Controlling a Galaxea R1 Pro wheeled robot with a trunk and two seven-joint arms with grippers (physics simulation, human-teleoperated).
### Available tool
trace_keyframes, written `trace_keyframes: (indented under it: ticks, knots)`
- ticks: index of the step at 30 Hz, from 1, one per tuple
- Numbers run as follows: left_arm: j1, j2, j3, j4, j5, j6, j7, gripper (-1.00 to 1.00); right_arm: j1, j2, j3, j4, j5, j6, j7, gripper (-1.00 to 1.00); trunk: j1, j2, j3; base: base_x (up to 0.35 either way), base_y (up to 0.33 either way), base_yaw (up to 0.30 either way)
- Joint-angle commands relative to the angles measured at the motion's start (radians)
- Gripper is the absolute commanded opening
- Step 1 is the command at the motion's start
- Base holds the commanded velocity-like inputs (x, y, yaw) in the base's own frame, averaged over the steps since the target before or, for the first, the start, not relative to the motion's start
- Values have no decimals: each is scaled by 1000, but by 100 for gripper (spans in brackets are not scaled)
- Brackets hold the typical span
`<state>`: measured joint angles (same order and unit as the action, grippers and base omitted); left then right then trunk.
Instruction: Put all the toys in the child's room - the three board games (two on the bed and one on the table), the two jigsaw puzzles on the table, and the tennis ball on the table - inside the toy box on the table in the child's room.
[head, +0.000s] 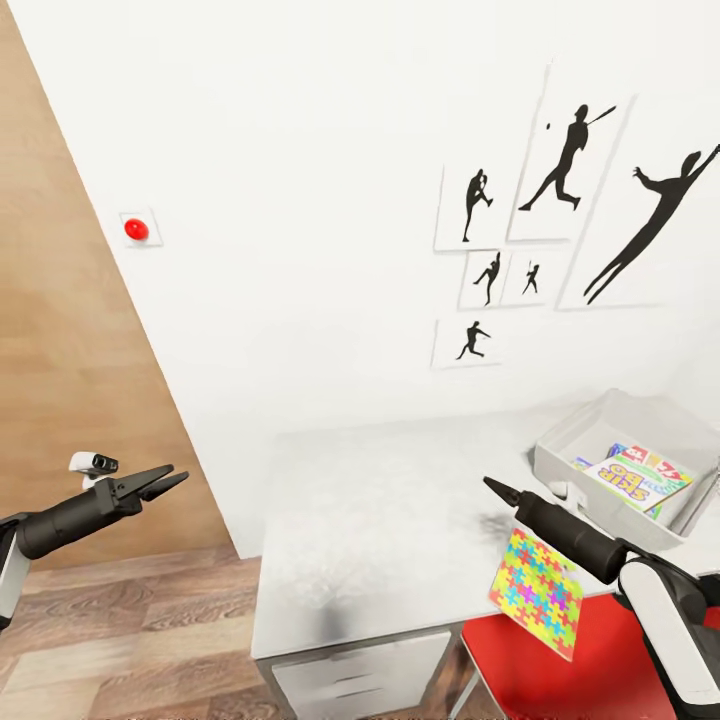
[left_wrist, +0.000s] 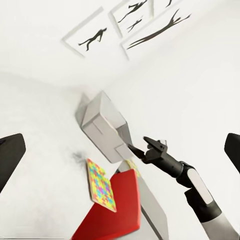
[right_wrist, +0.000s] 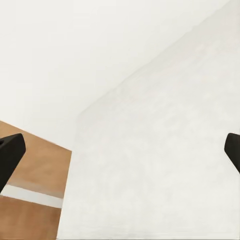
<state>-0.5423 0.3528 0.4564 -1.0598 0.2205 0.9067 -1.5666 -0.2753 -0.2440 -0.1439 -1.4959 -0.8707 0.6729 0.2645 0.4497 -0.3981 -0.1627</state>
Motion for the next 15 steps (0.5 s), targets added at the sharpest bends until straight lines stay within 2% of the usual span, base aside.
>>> trace_keyframes:
  ticks: [1, 5, 12, 15]
  knots:
    - [-1, 0, 0, 0, -1, 11, -4, 100, -1, 0, -1, -1, -1, 7, 4, 100, 0, -2, 0, -219, 0, 0]
    - [-1, 0, 0, 0, 0, 11, -4, 100, -1, 0, 1, -1, -1, 8, 6, 100, 0, -2, 6, -180, 0, 0]
    - [-1, 0, -1, 0, 0, 11, -4, 100, -1, 0, 2, -2, -1, 9, 11, 100, 0, -2, 17, -47, 0, 0]
    - [-1, 0, -1, 0, 0, 11, -4, 100, -1, 0, 2, -1, -1, 11, 38, 100, 0, -2, 22, -171, 0, 0]
